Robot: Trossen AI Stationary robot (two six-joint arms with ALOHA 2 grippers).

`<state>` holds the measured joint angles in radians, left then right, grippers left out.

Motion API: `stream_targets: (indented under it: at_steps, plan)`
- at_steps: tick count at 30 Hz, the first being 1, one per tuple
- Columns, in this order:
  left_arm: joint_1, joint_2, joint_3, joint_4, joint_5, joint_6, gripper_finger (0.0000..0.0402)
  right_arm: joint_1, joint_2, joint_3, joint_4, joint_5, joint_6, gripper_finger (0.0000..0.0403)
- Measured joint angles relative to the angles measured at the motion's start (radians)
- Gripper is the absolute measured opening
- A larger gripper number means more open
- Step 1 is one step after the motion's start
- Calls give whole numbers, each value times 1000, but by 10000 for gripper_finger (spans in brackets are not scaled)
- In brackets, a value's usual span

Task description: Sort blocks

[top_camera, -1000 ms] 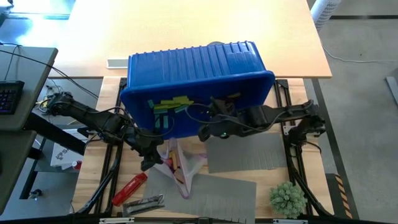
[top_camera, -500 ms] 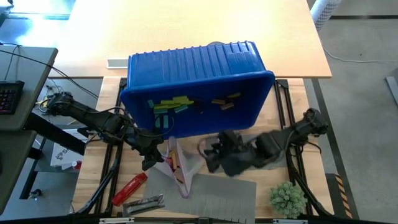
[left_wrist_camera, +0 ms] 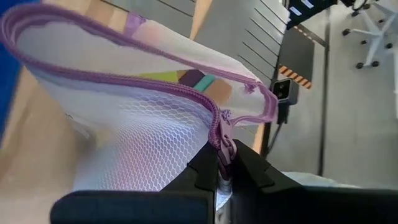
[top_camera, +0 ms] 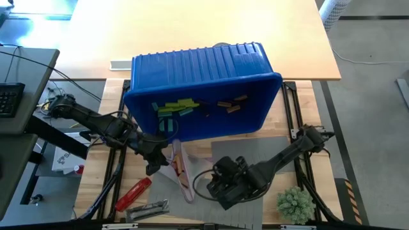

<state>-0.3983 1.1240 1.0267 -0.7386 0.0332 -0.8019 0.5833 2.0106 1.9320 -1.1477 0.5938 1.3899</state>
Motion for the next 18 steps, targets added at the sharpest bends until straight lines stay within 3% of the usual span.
stream_targets:
  at_steps: [9,18]
  plan:
    - [-46,0,0,-6,-32,47,1,-1,58,0,65,39,-151,188]
    - [-42,0,0,-7,-43,63,1,32,62,0,93,47,-89,188]
